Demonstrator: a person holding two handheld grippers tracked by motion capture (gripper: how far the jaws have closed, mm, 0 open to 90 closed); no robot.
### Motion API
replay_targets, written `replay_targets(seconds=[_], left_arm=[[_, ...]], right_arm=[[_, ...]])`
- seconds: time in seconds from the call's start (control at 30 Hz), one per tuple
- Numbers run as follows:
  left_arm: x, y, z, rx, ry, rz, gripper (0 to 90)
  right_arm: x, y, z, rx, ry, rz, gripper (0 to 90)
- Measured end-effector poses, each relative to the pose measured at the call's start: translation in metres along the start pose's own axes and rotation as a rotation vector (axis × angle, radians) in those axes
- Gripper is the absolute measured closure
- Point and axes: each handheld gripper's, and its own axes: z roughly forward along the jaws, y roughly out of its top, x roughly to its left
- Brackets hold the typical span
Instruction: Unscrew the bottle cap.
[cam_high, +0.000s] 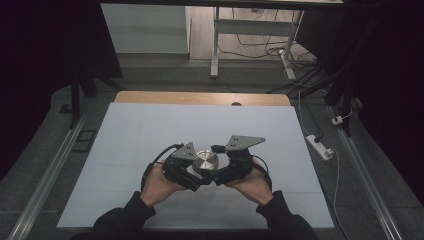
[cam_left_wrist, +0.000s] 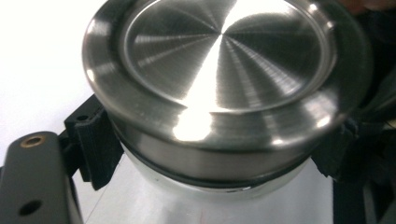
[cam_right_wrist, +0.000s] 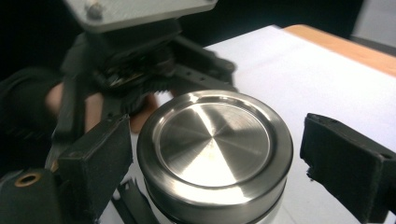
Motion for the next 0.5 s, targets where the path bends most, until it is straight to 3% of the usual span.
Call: replay_targets(seconds=[0.1, 0.13, 0.2, 0.37, 0.5], left_arm=[[-0.002, 0.001, 0.002, 0.013, 0.046, -0.011, 15.6], [-0.002, 0.001, 0.002, 0.013, 0.046, -0.011, 15.6], [-0.005, 0.003, 0.003, 0.023, 0.056, -0.007, 15.6], [-0.005, 0.003, 0.003, 0.028, 0.060, -0.002, 15.6], [-0.002, 0.003, -0.001, 0.011, -0.012, 0.030, 15.6]], right_arm=[[0.008, -0.001, 0.006, 0.010, -0.082, -0.002, 10.5], [0.008, -0.001, 0.006, 0.010, -0.082, -0.002, 10.5], [0.013, -0.002, 0.010, 0.006, -0.141, -0.016, 14.0], [0.017, -0.002, 0.010, -0.003, -0.149, -0.030, 19.1], [0.012, -0.001, 0.006, -0.005, -0.073, -0.036, 19.4]])
